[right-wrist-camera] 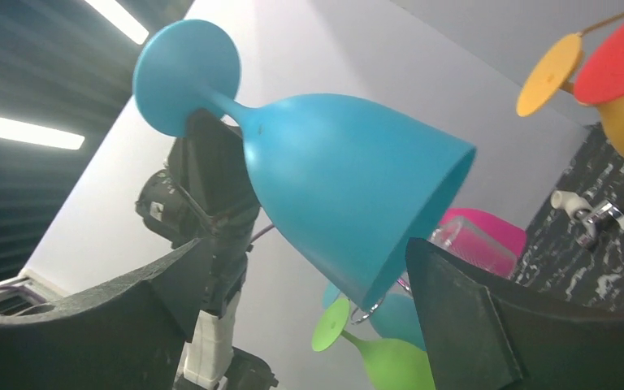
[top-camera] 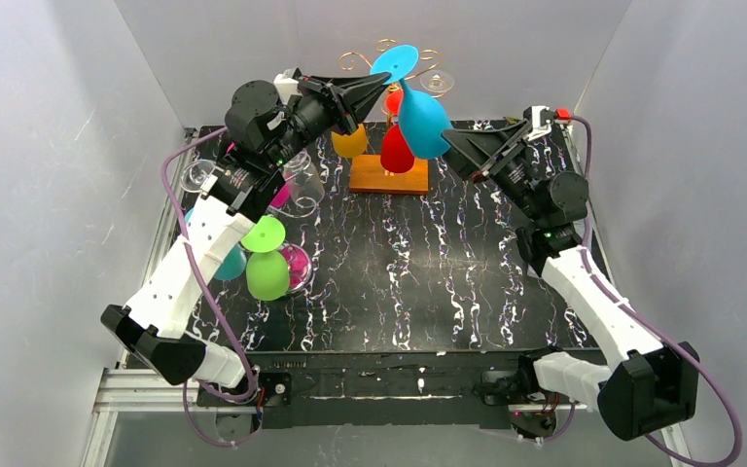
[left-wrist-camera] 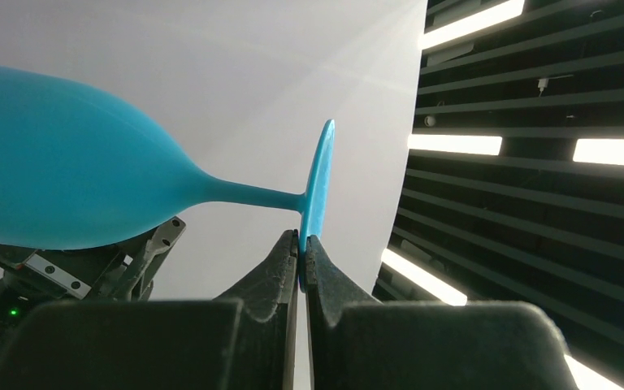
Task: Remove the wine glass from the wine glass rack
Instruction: Place the wine glass at the center of the board.
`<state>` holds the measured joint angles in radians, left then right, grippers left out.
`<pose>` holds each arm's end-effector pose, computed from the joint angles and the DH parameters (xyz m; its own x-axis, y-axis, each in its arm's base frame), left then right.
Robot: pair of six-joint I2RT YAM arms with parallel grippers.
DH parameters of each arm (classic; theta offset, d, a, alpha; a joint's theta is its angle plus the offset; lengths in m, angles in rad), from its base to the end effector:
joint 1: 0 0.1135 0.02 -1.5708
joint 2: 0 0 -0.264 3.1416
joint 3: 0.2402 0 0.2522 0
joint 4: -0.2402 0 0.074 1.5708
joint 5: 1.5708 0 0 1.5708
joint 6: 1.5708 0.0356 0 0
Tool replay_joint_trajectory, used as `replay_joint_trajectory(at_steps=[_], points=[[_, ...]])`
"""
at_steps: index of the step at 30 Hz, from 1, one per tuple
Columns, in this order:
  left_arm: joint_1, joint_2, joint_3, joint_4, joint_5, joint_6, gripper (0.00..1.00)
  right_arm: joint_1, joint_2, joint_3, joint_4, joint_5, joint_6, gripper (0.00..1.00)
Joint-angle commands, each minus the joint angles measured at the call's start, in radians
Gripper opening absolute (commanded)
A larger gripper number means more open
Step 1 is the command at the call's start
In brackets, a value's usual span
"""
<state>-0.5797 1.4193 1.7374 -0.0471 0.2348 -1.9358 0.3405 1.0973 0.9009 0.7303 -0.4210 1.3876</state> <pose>0.2454 -0.1706 0.5372 -0.7528 -0.5930 0.2857 -0.0479 -0.3836 -0.9223 0.2244 0.0949 0.4137 -0.5384 0.7613 -0.3613 -0.5876 -0.0318 0.8085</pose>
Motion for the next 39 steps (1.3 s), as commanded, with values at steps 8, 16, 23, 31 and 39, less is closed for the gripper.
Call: replay_joint_trajectory(at_steps=[8, 16, 23, 31, 39], points=[[-0.042, -0.054, -0.009, 0.112, -0.007, -0.057, 0.0, 0.002, 0.075, -0.003, 0.524, 0.022, 0.215, 0.79], [-0.083, -0.043, -0.004, 0.164, -0.01, -0.047, 0.0, 0.012, 0.098, 0.03, 0.576, 0.046, 0.258, 0.28], [-0.119, -0.046, 0.001, 0.171, -0.015, 0.041, 0.45, 0.013, 0.078, 0.087, 0.491, 0.058, 0.211, 0.01], [-0.123, -0.105, -0.106, 0.165, -0.041, 0.146, 0.98, 0.012, 0.007, 0.225, 0.094, 0.1, -0.041, 0.01], [-0.102, -0.161, -0.053, -0.114, 0.004, 0.42, 0.98, 0.012, 0.009, 0.463, -0.42, 0.163, -0.329, 0.01]])
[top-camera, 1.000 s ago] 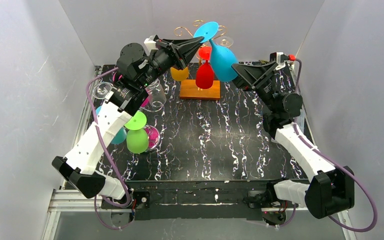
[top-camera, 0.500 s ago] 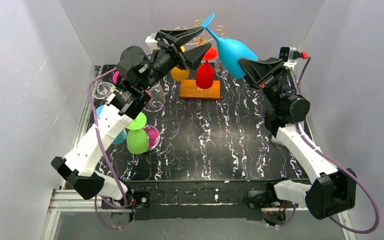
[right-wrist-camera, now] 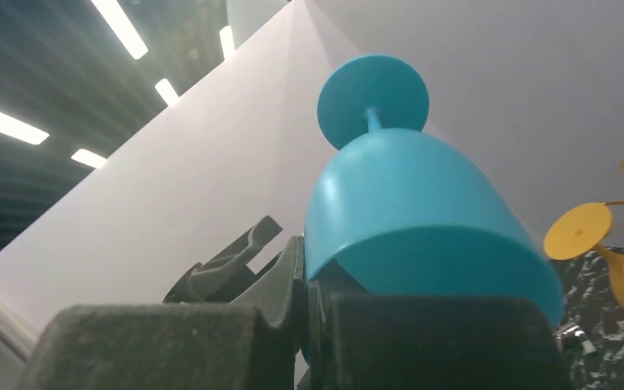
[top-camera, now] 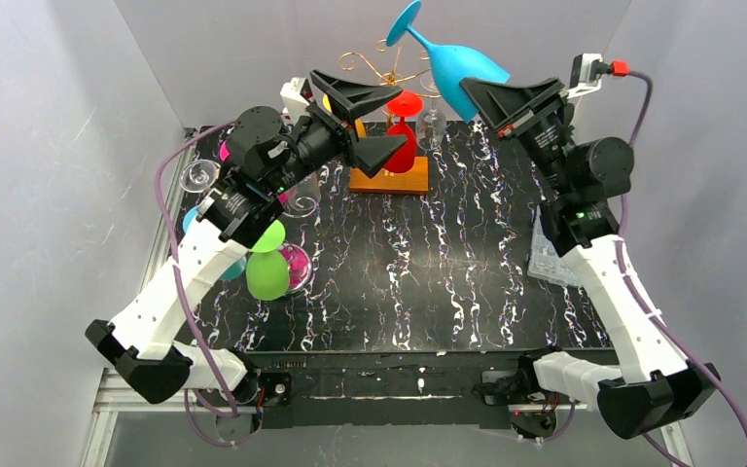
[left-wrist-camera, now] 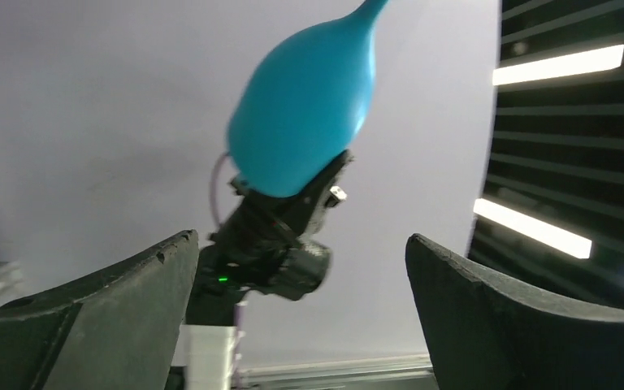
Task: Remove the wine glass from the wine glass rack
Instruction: Place the wine glass at the center of the board.
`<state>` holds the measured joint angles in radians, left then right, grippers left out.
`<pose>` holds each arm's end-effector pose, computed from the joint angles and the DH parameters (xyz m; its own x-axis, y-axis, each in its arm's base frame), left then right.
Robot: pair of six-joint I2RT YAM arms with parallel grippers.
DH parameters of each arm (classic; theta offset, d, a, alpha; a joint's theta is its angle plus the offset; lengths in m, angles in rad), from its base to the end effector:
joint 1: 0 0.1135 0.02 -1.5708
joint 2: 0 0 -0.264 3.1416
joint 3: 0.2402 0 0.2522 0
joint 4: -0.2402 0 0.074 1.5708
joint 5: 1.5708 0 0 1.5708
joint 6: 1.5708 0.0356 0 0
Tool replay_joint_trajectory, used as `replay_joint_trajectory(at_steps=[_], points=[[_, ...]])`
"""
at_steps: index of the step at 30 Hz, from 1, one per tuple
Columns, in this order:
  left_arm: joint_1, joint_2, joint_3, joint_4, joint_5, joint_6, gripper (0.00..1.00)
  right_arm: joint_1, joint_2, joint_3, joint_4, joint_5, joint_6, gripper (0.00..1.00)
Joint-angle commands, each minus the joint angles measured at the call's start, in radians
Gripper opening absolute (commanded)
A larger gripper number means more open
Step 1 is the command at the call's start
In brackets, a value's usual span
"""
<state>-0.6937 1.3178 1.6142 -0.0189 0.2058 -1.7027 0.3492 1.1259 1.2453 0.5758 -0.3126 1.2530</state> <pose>0.2071 -0.1817 0.5278 -0.7980 -0.5985 0.0710 0.1066 -0.2561 -0.9608 0.2079 0.0874 0.5096 -0.3320 0.8411 -0.4271 -0.7428 0.0460 0.6679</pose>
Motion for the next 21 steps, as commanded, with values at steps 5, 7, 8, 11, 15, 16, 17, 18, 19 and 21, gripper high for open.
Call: replay_joint_trajectory(at_steps=[5, 7, 8, 11, 15, 16, 17, 18, 19, 21], points=[[0.011, -0.01, 0.269, -0.45, 0.079, 0.457, 0.98, 0.004, 0.02, 0.332, -0.685, 0.19, -0.404, 0.01], [0.012, -0.007, 0.297, -0.523, 0.095, 0.537, 0.98, 0.004, 0.051, 0.414, -0.817, 0.253, -0.479, 0.01], [0.011, -0.008, 0.303, -0.546, 0.106, 0.585, 0.98, 0.004, 0.065, 0.449, -0.879, 0.287, -0.516, 0.01], [0.003, -0.006, 0.342, -0.653, 0.103, 0.712, 0.98, 0.002, 0.119, 0.565, -1.066, 0.422, -0.616, 0.01], [-0.013, 0.002, 0.42, -0.821, 0.031, 0.879, 0.98, -0.001, 0.19, 0.657, -1.233, 0.53, -0.69, 0.01], [-0.016, 0.001, 0.443, -0.858, 0.007, 0.92, 0.98, -0.004, 0.21, 0.677, -1.27, 0.552, -0.702, 0.01], [-0.019, 0.0, 0.459, -0.89, -0.021, 0.953, 0.98, -0.005, 0.231, 0.696, -1.304, 0.57, -0.714, 0.01], [-0.021, -0.004, 0.468, -0.917, -0.043, 0.984, 0.98, -0.009, 0.249, 0.709, -1.334, 0.584, -0.727, 0.01], [-0.023, -0.011, 0.474, -0.939, -0.068, 1.016, 0.98, -0.013, 0.272, 0.725, -1.365, 0.596, -0.738, 0.01], [-0.026, -0.019, 0.486, -0.982, -0.115, 1.069, 0.98, -0.03, 0.313, 0.749, -1.414, 0.606, -0.759, 0.01]])
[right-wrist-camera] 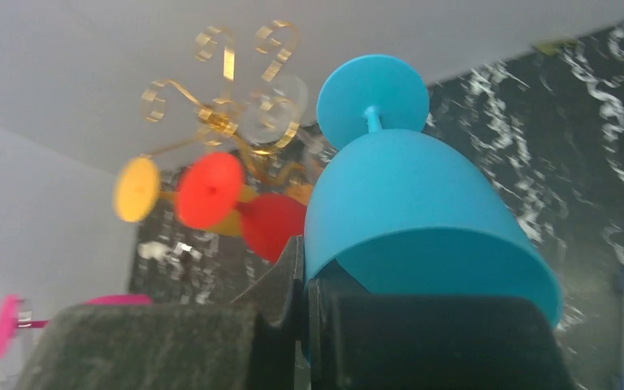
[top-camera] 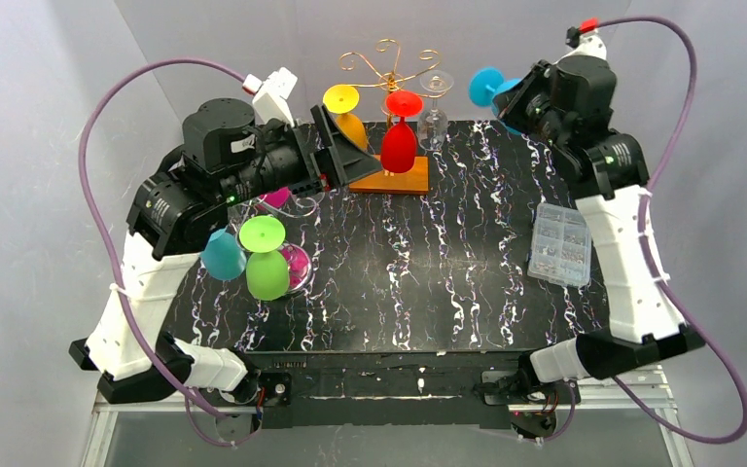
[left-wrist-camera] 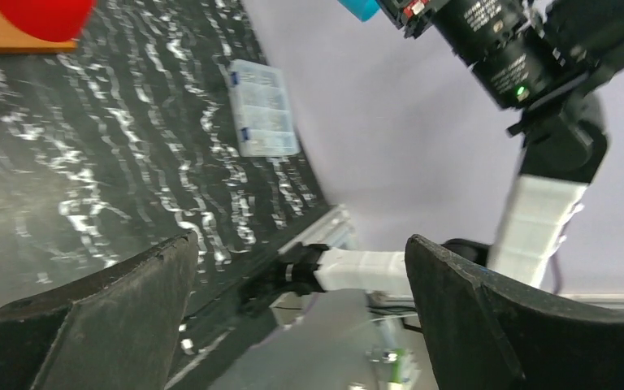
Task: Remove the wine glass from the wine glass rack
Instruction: Place the wine glass at the center of the board.
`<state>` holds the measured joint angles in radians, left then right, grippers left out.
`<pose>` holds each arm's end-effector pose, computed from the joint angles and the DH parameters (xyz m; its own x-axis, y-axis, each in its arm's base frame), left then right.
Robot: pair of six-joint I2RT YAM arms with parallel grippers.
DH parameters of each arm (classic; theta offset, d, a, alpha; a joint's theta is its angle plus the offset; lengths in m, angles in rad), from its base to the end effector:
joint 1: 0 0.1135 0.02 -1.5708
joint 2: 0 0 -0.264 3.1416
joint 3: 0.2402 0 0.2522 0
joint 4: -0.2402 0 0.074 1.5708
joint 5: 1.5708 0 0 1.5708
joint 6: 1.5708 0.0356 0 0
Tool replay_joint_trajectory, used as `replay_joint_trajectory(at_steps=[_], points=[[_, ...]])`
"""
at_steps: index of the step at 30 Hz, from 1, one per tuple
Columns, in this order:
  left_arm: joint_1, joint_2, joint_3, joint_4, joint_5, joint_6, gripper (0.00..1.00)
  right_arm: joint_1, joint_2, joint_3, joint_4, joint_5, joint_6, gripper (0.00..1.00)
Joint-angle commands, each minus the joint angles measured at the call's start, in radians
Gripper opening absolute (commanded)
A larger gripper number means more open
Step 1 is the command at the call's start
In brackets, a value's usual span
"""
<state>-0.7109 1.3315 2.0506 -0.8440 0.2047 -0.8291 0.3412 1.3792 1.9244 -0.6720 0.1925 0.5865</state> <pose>0.1546 -0.1427 0.5629 -0.6475 -0.3951 -0.6516 0.4653 0.4722 -0.7487 0.2436 0.0793 0.5372 -0.1820 0.5118 -0.8396 -0.0586 0.8467 0.5289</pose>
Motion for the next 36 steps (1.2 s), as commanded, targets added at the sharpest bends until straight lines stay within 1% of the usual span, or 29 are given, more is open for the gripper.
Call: replay_joint_trajectory(at_steps=[1, 5, 9, 13, 28, 36], points=[[-0.01, -0.038, 0.054, -0.177, -0.138, 0.221, 0.98, -0.033, 0.083, 0.073, -0.191, 0.097, -0.106, 0.01], [-0.009, -0.06, 0.061, -0.241, -0.227, 0.301, 0.98, -0.101, 0.177, 0.07, -0.255, 0.037, -0.143, 0.01], [-0.01, -0.083, 0.05, -0.271, -0.268, 0.347, 0.98, -0.175, 0.249, 0.036, -0.268, -0.017, -0.164, 0.01], [-0.009, -0.098, 0.037, -0.286, -0.296, 0.375, 0.98, -0.214, 0.319, 0.028, -0.281, -0.048, -0.188, 0.01], [-0.01, -0.132, 0.011, -0.321, -0.417, 0.43, 0.98, -0.273, 0.568, -0.019, -0.305, -0.056, -0.233, 0.01], [-0.009, -0.138, -0.003, -0.328, -0.436, 0.433, 0.98, -0.281, 0.635, -0.017, -0.314, -0.066, -0.241, 0.01]])
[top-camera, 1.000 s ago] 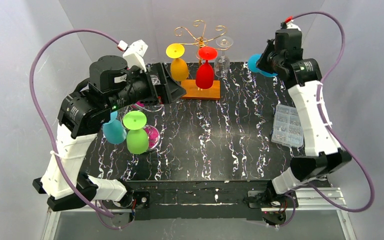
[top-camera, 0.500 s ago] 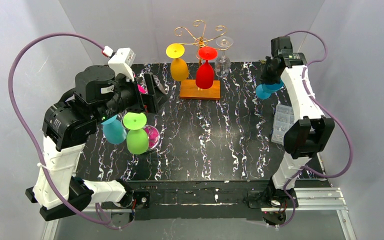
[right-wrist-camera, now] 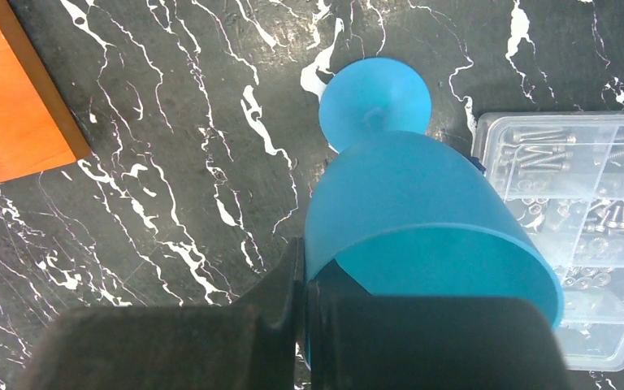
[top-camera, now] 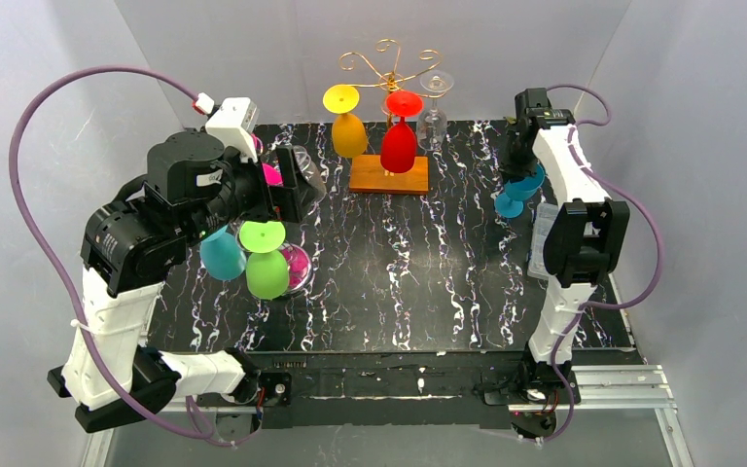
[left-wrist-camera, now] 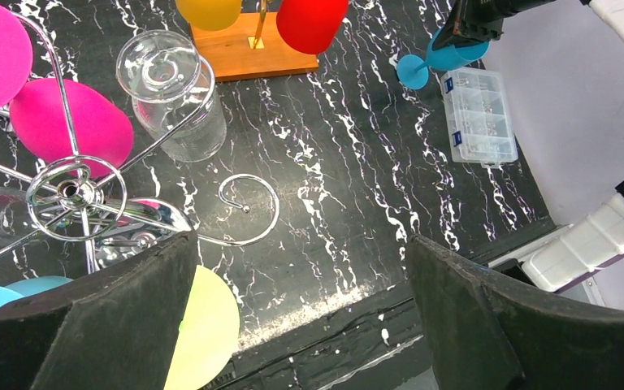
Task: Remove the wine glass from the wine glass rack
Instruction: Place the wine glass at the center of the board.
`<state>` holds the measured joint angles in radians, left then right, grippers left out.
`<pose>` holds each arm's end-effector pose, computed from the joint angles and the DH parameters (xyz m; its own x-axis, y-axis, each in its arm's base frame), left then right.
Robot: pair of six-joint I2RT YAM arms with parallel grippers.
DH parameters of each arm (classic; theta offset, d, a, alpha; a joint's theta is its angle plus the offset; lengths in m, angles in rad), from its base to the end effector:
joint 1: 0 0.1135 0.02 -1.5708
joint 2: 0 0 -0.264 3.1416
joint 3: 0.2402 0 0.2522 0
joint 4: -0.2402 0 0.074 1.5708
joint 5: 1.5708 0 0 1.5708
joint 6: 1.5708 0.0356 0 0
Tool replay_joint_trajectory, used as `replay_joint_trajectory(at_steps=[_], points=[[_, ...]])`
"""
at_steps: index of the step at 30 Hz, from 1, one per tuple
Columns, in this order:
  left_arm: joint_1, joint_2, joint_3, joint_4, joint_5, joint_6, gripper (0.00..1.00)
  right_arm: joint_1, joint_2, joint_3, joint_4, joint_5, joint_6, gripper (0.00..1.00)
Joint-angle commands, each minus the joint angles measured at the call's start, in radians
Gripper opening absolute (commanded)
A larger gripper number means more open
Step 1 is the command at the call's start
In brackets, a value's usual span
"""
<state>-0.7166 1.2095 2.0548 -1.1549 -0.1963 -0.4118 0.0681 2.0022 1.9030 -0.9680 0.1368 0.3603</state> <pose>0.1162 -0.0920 0.5504 -0.4123 -0.1615 -0.8966 0.3700 0.8696 -0.3268 0.4321 0.0246 0.2931 -0.8183 0.2943 -0.4937 0.3064 0.9501 0.0584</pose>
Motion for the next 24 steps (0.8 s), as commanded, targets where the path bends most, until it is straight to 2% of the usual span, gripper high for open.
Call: replay_joint_trajectory(at_steps=[1, 9, 24], points=[[-0.004, -0.016, -0.008, -0.017, -0.035, 0.016, 0.98, -0.009, 0.017, 0.005, -0.019, -0.011, -0.017, 0.01], [-0.003, -0.01, -0.019, -0.017, -0.034, 0.016, 0.98, -0.011, 0.006, 0.019, -0.032, 0.029, -0.021, 0.34], [-0.003, -0.003, -0.042, -0.017, -0.039, 0.008, 0.98, -0.011, -0.026, 0.117, -0.082, 0.071, -0.026, 0.57]])
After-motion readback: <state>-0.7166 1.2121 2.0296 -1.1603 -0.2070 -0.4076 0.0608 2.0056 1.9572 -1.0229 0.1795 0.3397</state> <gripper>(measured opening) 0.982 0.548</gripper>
